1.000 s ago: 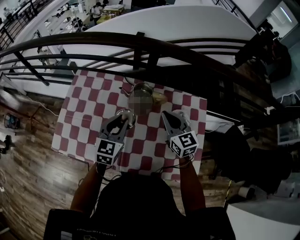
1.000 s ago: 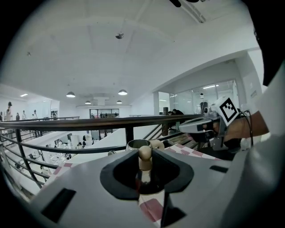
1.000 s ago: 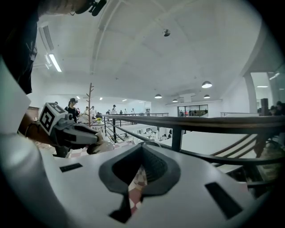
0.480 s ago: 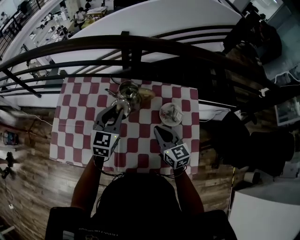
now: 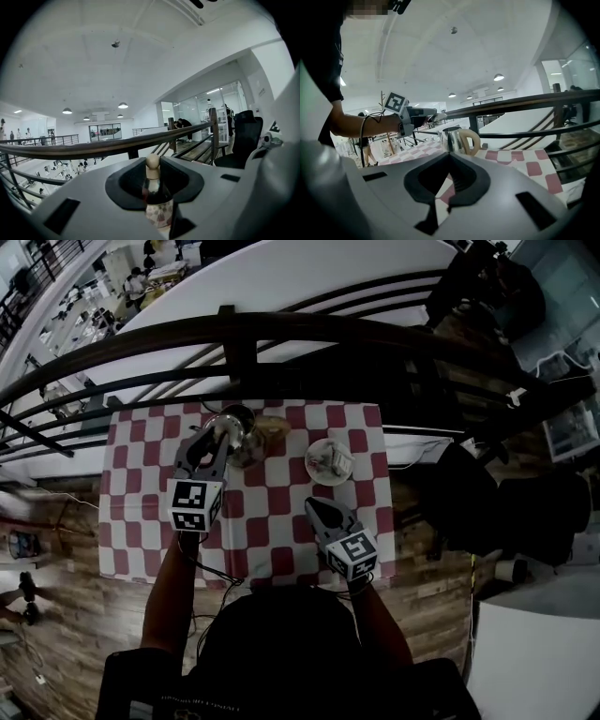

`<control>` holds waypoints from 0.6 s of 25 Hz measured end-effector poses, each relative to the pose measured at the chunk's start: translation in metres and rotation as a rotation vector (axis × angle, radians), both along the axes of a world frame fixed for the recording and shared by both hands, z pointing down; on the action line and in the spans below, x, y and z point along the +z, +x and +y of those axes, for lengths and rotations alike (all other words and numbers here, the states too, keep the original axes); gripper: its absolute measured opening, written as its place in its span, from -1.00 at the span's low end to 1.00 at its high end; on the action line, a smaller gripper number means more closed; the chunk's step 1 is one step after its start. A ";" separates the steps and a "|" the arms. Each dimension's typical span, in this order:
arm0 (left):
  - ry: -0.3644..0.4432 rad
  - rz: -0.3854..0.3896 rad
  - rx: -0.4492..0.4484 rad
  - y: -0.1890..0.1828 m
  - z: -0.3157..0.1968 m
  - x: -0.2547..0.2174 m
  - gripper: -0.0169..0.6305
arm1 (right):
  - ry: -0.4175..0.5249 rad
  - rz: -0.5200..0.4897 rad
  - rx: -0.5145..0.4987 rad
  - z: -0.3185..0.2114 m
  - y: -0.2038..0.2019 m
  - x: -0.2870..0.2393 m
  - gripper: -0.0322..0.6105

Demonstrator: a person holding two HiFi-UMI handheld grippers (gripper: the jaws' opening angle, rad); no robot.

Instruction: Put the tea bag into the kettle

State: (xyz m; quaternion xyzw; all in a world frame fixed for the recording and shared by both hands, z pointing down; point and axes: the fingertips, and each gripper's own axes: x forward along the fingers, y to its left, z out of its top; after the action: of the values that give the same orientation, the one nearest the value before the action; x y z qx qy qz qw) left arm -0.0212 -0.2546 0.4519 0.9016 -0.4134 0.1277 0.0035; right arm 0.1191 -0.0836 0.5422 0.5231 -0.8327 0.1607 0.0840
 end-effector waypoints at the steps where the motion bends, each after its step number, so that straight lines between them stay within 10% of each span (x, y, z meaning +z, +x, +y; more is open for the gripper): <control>1: 0.001 -0.001 0.000 0.002 -0.006 0.000 -0.65 | -0.001 0.003 0.006 0.001 0.003 0.000 -0.86; 15: -0.063 -0.021 -0.001 0.024 -0.052 0.039 -0.65 | -0.043 -0.003 0.070 0.013 0.019 0.016 -0.86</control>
State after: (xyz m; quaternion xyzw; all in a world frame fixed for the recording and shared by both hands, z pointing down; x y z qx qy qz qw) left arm 0.0031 -0.3067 0.4907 0.8993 -0.4098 0.1501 0.0276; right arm 0.1385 -0.0701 0.5584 0.5498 -0.8103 0.1825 0.0883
